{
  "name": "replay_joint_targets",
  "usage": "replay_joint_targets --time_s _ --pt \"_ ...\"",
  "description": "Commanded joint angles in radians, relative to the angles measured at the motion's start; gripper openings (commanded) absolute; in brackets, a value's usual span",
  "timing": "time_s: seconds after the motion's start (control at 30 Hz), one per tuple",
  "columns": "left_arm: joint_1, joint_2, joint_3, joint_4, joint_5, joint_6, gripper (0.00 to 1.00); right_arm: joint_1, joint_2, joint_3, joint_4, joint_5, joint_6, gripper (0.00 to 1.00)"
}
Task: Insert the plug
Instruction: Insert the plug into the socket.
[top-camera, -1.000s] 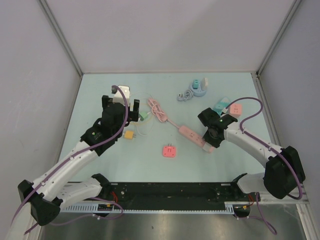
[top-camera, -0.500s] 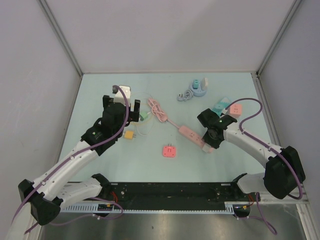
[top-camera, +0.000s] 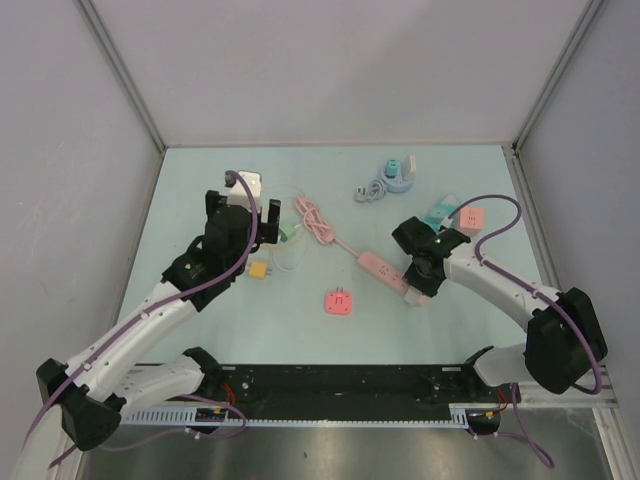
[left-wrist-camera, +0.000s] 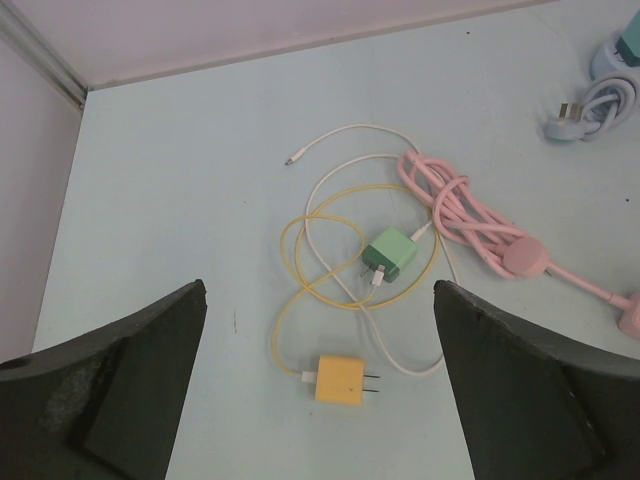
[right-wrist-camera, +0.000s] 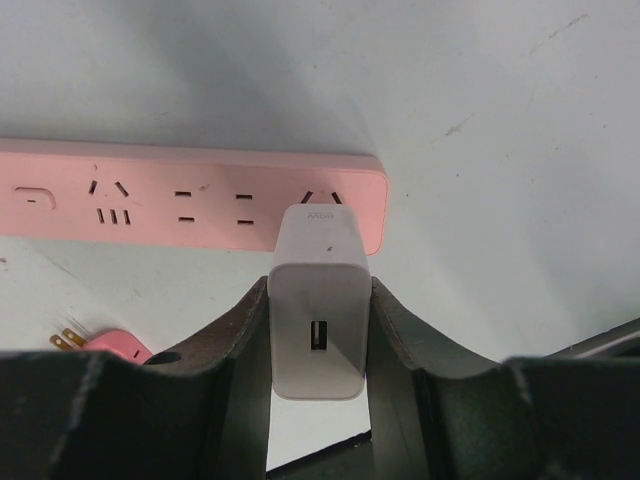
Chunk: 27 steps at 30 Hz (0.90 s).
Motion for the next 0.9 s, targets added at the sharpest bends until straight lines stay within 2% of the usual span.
replay_joint_targets --time_s 0.0,0.43,0.87 --pt "0.009 -0.005 -0.002 0.035 0.001 0.005 1.0 0.009 0.061 -0.028 -0.033 0.019 -0.005 0.0" --pt "0.01 -0.005 -0.004 0.039 -0.002 0.006 1.0 0.017 0.022 -0.176 0.051 -0.037 0.041 0.0" --pt "0.012 -0.002 -0.005 0.039 -0.011 0.009 1.0 0.089 0.102 -0.187 0.08 -0.022 0.063 0.0"
